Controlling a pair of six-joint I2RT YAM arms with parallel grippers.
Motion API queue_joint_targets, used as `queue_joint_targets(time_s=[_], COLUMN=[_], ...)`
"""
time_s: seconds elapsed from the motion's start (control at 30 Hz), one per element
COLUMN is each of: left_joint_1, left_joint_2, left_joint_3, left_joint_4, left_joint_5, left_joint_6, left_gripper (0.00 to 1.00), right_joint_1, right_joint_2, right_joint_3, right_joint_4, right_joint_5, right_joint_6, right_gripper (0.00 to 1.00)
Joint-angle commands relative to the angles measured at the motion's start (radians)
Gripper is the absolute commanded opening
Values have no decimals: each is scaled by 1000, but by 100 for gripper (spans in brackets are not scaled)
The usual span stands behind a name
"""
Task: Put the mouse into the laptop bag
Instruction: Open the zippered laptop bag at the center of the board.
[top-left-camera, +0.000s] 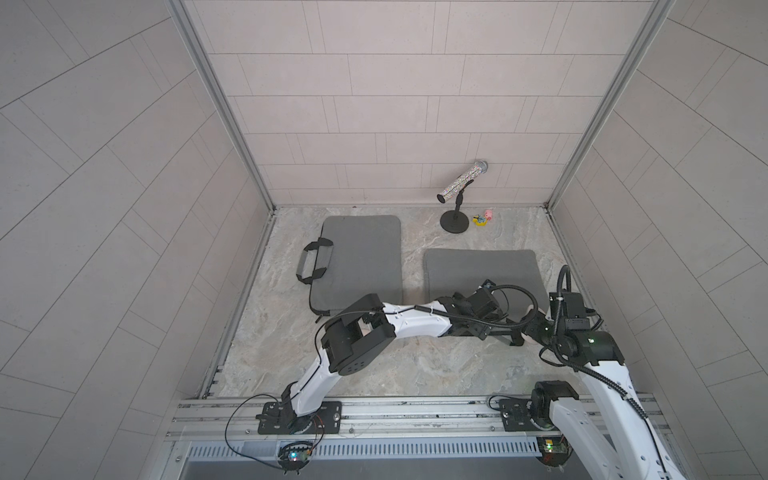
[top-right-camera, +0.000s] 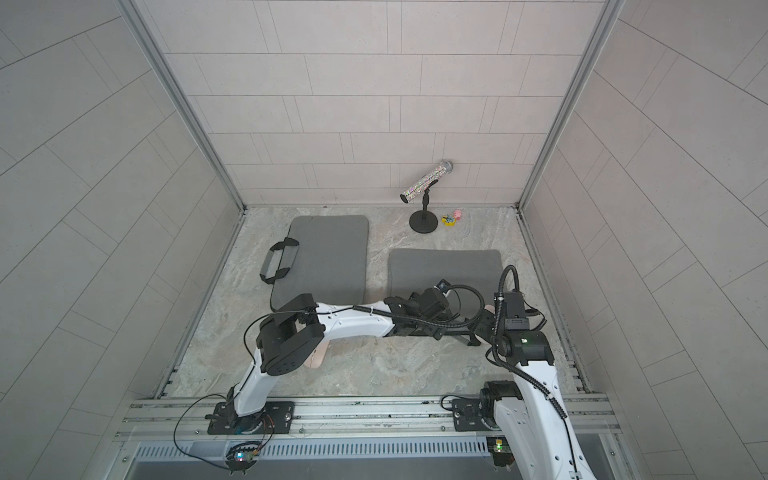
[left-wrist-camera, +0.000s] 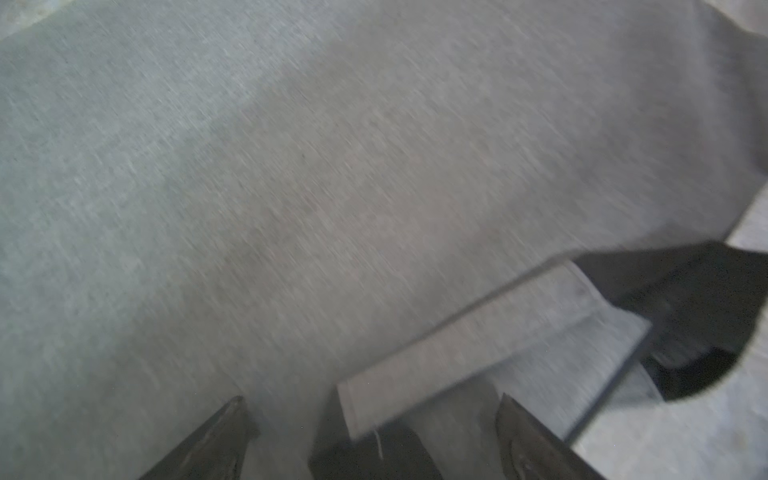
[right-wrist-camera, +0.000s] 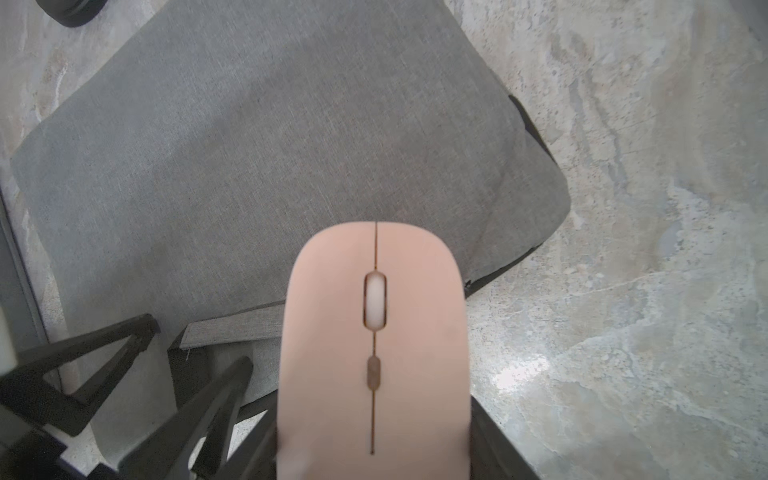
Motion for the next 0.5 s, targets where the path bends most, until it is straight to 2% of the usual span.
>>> queue_joint_targets(time_s=[0.0, 0.03, 0.1, 0.13, 0.17, 0.2, 0.23, 0.27, 0.33, 0.47], left_joint_1=[14, 16, 18, 20, 20, 20, 20, 21, 21, 21], left_joint_2=[60, 73, 95, 103, 106, 106, 104, 98, 79, 2], left_joint_3=[60, 74, 97, 107, 114, 121, 129, 136, 143, 121], left_joint_4=[-38, -38, -35, -30, -23, -21, -16, -16, -15, -5], left_joint_5=[19, 24, 63, 93, 134, 153, 168, 181, 200, 217], left_joint_6=[33, 35, 35, 34, 39, 38, 32, 25, 10, -43], left_gripper=[96, 95, 82, 69, 45, 28, 16, 8, 0, 0], right_joint_1=[-6, -5, -5, -5, -7, -7, -8, -11, -23, -88], right_joint_2=[-2, -3, -5, -5, -5, -5, -5, -5, -6, -14], right_joint_3=[6, 6, 4, 1, -2, -5, -11, -16, -28, -46], right_joint_4=[-11, -12, -11, -11, -11, -12, -13, -12, -16, -20], right_joint_5=[-1, -3, -5, -6, -8, -7, -4, 0, 6, -19], right_joint_6=[-13, -13, -13, -11, -8, -5, 1, 8, 19, 34], right_gripper=[53, 53, 53, 53, 53, 52, 52, 52, 52, 52])
